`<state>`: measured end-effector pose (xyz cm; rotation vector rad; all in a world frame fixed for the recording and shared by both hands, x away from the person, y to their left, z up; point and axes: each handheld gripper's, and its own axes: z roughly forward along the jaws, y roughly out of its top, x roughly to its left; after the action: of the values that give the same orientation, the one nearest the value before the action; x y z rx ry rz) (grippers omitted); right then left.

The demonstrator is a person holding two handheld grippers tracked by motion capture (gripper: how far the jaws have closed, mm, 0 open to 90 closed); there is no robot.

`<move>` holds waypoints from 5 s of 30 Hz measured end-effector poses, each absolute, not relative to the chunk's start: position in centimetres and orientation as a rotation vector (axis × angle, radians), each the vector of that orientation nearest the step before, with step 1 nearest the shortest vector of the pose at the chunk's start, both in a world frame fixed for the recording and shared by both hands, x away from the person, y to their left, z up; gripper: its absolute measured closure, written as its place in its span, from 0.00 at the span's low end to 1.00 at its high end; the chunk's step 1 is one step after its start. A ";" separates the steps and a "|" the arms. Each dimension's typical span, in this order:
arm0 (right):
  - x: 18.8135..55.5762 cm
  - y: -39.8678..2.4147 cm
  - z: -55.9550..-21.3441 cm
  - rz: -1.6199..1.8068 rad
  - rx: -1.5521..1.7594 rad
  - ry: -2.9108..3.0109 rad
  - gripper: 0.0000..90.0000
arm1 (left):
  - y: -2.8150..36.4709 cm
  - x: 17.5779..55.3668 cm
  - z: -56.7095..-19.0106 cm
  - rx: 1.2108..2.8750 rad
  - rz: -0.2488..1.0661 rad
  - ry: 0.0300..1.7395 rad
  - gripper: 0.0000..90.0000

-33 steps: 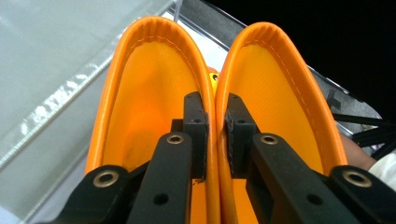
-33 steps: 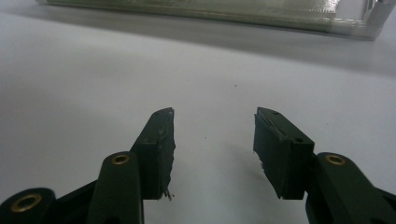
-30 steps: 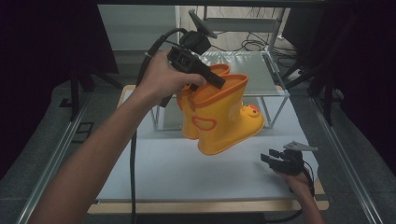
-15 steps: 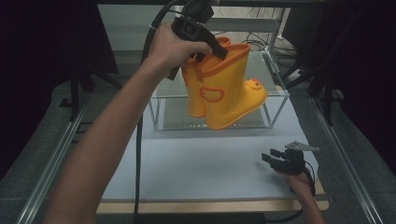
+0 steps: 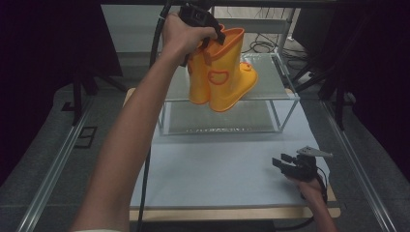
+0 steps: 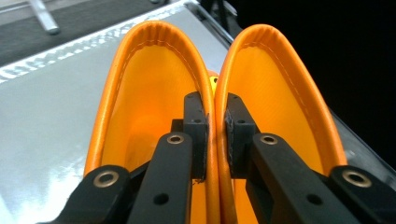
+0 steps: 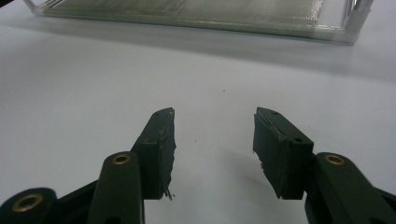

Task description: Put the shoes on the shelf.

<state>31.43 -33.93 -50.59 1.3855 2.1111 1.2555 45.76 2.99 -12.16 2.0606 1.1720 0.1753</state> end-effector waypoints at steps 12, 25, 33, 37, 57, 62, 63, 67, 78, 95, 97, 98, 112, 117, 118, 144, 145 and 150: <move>31.4 -34.2 -50.5 1.271 1.390 2.096 0.54 | 3.2 49.3 -12.9 1.948 0.242 1.331 0.91; 31.2 -34.2 -50.4 1.278 1.390 2.095 0.54 | 1.9 53.6 -15.6 1.933 0.302 1.410 0.91; 31.3 -34.3 -50.4 1.276 1.392 2.097 0.54 | 1.9 55.4 -17.3 1.943 0.301 1.457 0.91; 31.2 -34.3 -50.5 1.274 1.391 2.100 0.54 | 1.7 55.6 -17.7 1.947 0.309 1.456 0.90; 31.2 -34.0 -50.5 1.268 1.389 2.105 0.54 | 5.4 50.4 -14.9 1.917 0.250 1.196 0.74; 31.2 -34.0 -50.4 1.263 1.381 2.103 0.54 | 7.5 47.8 -14.7 1.942 0.236 1.131 0.90; 31.2 -34.0 -50.4 1.261 1.383 2.103 0.54 | 7.8 47.4 -14.7 1.940 0.238 1.129 0.92; 31.2 -34.0 -50.4 1.257 1.381 2.102 0.53 | 9.3 45.2 -15.4 1.970 0.242 1.114 0.97; 31.2 -33.4 -50.4 1.247 1.363 2.117 0.53 | 12.1 43.7 -20.7 2.011 0.221 1.151 0.99; 31.2 -33.4 -50.7 1.232 1.362 2.128 0.54 | 11.8 47.7 -29.3 2.021 0.175 1.279 0.99; 31.2 -33.5 -50.7 1.236 1.368 2.123 0.54 | 11.4 48.3 -30.2 2.018 0.178 1.293 0.99; 31.2 -33.5 -50.7 1.236 1.369 2.122 0.54 | 11.3 48.5 -30.4 2.022 0.184 1.295 0.99; 31.1 -33.8 -50.5 1.274 1.388 2.116 0.54 | 9.5 49.5 -31.7 1.996 0.156 1.322 1.00; 31.1 -33.6 -50.3 1.290 1.384 2.120 0.53 | 8.2 49.2 -31.5 2.000 0.094 1.269 1.00; 31.1 -33.6 -50.3 1.287 1.381 2.120 0.53 | 7.8 49.1 -31.4 2.011 0.088 1.256 1.00; 31.1 -34.1 -50.4 1.283 1.402 2.102 0.54 | 6.0 49.3 -31.0 2.033 0.129 1.266 1.00; 31.1 -34.1 -50.4 1.284 1.401 2.101 0.54 | 5.9 49.3 -30.9 2.035 0.132 1.263 1.00; 31.0 -34.1 -50.3 1.291 1.397 2.097 0.54 | 4.9 49.3 -30.9 2.030 0.106 1.234 1.00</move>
<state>31.01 -34.08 -50.33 1.3974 2.0975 1.2914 49.25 4.88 -30.92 2.0301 1.2339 0.1064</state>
